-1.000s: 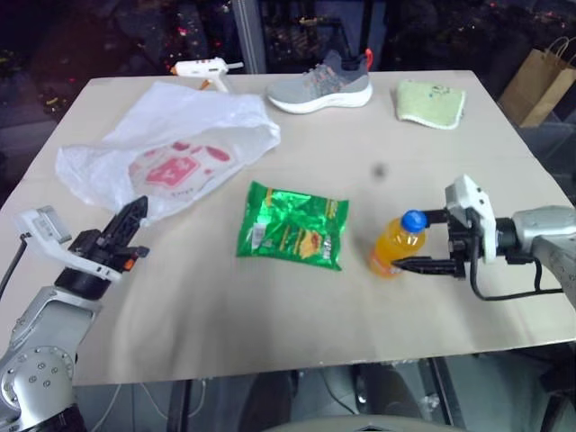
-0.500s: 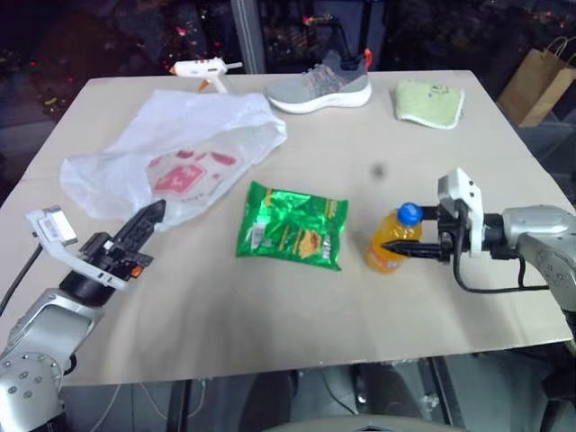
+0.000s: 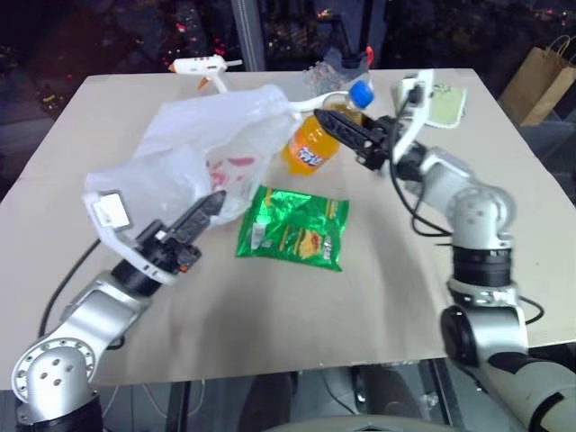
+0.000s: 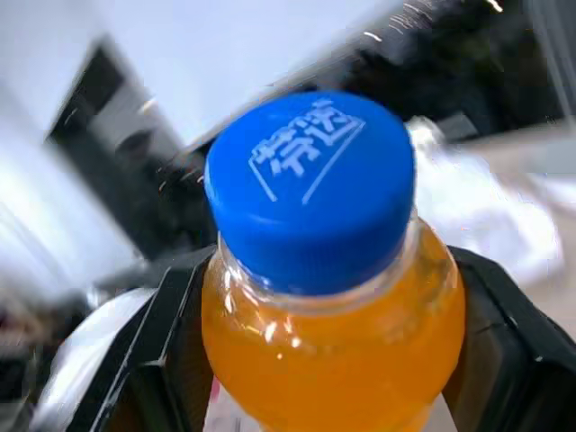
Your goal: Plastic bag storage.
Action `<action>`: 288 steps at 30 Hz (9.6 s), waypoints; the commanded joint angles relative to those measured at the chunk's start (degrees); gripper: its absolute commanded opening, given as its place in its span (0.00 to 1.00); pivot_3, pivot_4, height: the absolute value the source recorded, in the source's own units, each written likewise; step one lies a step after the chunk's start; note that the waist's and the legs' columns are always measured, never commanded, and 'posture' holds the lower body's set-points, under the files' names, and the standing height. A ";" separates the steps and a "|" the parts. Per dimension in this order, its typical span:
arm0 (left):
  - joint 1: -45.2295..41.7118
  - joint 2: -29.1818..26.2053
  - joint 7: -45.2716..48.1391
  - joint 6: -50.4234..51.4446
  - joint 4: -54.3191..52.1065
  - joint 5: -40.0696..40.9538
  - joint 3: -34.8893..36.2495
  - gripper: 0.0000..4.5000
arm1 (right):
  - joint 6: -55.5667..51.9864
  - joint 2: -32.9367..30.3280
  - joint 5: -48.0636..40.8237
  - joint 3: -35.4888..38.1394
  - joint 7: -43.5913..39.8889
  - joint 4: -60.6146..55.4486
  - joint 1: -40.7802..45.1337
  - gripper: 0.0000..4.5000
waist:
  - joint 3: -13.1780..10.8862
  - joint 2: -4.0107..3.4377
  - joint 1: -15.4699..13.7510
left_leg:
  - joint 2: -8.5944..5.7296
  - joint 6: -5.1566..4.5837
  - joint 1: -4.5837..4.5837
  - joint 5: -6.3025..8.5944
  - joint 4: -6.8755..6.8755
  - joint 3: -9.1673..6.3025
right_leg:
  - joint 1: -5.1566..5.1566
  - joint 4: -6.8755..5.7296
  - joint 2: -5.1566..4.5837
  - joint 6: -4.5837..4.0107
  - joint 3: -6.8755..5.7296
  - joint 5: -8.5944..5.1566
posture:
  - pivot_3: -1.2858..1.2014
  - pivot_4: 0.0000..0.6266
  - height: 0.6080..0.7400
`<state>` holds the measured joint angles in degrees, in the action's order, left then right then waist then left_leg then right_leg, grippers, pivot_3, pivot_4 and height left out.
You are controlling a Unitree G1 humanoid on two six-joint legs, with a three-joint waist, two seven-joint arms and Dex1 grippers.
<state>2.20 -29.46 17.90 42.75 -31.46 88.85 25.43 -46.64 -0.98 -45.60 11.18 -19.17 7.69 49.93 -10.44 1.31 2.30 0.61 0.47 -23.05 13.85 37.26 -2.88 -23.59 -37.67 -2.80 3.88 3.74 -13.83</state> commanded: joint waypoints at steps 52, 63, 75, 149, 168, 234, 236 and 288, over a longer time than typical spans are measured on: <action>17.61 7.08 9.30 -12.67 -1.18 0.00 -0.03 0.00 | 7.22 4.15 13.56 -13.92 -23.71 13.98 7.87 0.99 | -0.02 -0.06 0.26 | 0.08 -0.01 -0.06 0.01 -0.10 0.02 | -0.13 0.04 0.12 -0.01 -0.01 -0.03 | 0.52 0.24 1.00; 16.93 7.77 8.22 -13.71 -1.93 -0.05 -0.58 0.00 | 14.24 2.66 21.40 -19.90 -28.33 15.93 7.87 0.50 | -0.03 -0.06 0.40 | 0.10 -0.01 -0.01 0.01 -0.15 0.02 | -0.13 0.02 0.13 -0.04 -0.02 -0.04 | 0.52 0.24 1.00; 15.44 7.34 7.09 -14.50 -1.17 -0.42 0.57 0.00 | 17.85 4.24 22.67 -15.54 -25.04 22.11 11.12 0.01 | -0.03 -0.06 0.13 | 0.08 0.00 -0.02 0.01 -0.15 0.01 | -0.12 0.03 0.11 -0.05 -0.03 -0.05 | 0.52 0.24 1.00; 4.56 -4.46 2.87 -5.90 4.30 6.82 10.13 0.00 | -21.60 -40.72 -5.71 -3.51 -48.09 -8.95 -11.12 0.02 | -0.12 -0.09 -0.28 | -0.02 0.07 -0.63 -0.05 0.18 -0.57 | -0.34 -0.03 0.01 -0.08 -0.59 -0.05 | 0.52 0.24 1.00; 9.45 -2.47 3.68 -5.96 -2.42 9.05 6.04 0.00 | -26.25 -27.37 -9.18 -2.79 -39.56 0.51 -0.84 0.02 | -0.11 -0.09 -0.18 | 0.03 0.07 -0.59 -0.05 0.20 -0.61 | -0.28 -0.04 0.08 -0.09 -0.61 -0.06 | 0.52 0.24 1.00; 5.20 -1.64 4.61 -9.20 -0.59 10.14 0.45 0.00 | 22.87 -23.24 21.45 -11.20 -38.81 9.62 0.65 0.99 | -0.11 -0.15 0.03 | 0.02 0.09 -0.52 -0.06 0.20 -0.63 | -0.23 -0.08 0.07 -0.09 -0.63 -0.05 | 0.52 0.24 1.00; 5.40 -1.92 4.95 -8.95 -0.58 9.61 0.38 0.00 | 22.86 -23.12 22.19 -13.84 -41.58 8.85 -0.76 0.99 | -0.11 -0.16 0.03 | 0.02 0.09 -0.53 -0.06 0.20 -0.62 | -0.24 -0.07 0.07 -0.09 -0.63 -0.05 | 0.52 0.24 1.00; 22.88 -18.20 24.38 -0.94 2.33 -32.15 14.27 0.99 | 8.62 -54.18 7.09 2.60 -55.21 -10.27 -37.17 1.00 | -0.13 -0.29 -0.46 | -0.05 0.16 -0.22 -0.11 0.04 -0.36 | -0.02 0.05 -0.08 -0.22 -0.56 -0.19 | 0.52 0.24 1.00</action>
<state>23.05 -48.43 39.22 45.43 -24.98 60.86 39.51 -43.31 -53.34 -40.78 11.55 -71.65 -2.23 15.08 -10.57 1.02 1.85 0.58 0.63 -23.28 13.74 37.30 -3.22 -23.61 -37.61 -2.88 3.61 3.19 -14.05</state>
